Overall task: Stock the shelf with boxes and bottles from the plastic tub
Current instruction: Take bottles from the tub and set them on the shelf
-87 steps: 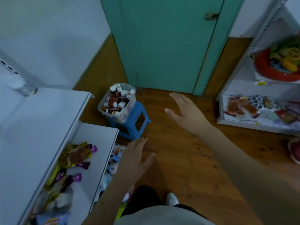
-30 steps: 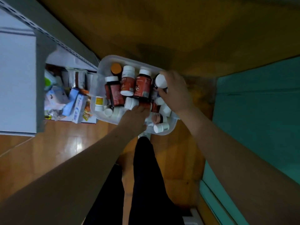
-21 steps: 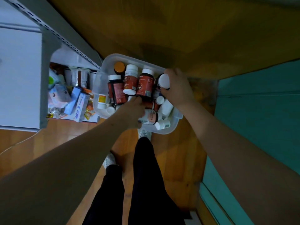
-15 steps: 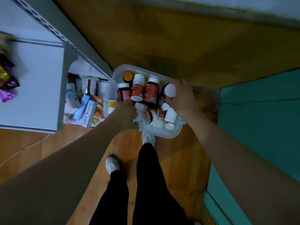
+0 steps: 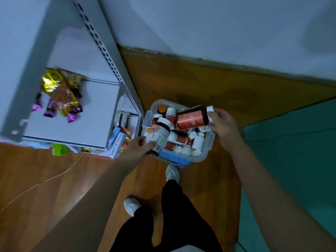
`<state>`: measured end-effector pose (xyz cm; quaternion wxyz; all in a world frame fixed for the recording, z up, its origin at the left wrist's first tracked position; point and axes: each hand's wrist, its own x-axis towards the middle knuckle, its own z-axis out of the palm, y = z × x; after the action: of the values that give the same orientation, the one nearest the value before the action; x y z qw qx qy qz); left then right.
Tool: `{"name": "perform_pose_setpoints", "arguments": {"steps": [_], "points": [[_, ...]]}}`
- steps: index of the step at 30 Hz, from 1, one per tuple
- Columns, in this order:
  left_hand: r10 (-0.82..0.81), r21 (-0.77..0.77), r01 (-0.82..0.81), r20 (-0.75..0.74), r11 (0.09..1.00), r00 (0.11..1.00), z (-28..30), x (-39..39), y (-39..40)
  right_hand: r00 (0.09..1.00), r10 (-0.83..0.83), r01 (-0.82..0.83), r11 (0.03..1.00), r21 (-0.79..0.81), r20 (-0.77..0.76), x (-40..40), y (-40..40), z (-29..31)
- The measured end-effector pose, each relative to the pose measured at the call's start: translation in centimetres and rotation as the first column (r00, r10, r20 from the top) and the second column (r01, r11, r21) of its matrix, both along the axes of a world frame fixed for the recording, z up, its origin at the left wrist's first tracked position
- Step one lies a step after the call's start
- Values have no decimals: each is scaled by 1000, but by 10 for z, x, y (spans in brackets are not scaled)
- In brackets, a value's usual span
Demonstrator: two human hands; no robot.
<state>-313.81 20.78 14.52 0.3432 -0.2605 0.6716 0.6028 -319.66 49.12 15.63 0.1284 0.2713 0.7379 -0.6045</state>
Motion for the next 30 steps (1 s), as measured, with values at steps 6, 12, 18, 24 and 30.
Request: {"name": "perform_pose_setpoints", "arguments": {"steps": [6, 12, 18, 24, 30], "points": [[240, 237, -203, -143, 950, 960, 102, 51, -36, 987, -114, 28, 818, -574, -114, 33, -69, 132], [404, 407, -245, -369, 880, 837, 200, 96, -107, 981, -148, -13, 607, -795, -129, 67, -176, 245], [584, 545, -309, -454, 779, 673, 261, 156, -199, 985, 40, -159, 614, -773, -170, 95, -293, 287], [745, 616, -440, -420, 653, 518, 272, 219, -280, 933, 323, -317, 529, -787, -158, 126, -400, 295], [830, 602, -572, -415, 557, 372, 269, 257, -344, 855, 509, -399, 514, -760, -105, 140, -493, 295]]}}
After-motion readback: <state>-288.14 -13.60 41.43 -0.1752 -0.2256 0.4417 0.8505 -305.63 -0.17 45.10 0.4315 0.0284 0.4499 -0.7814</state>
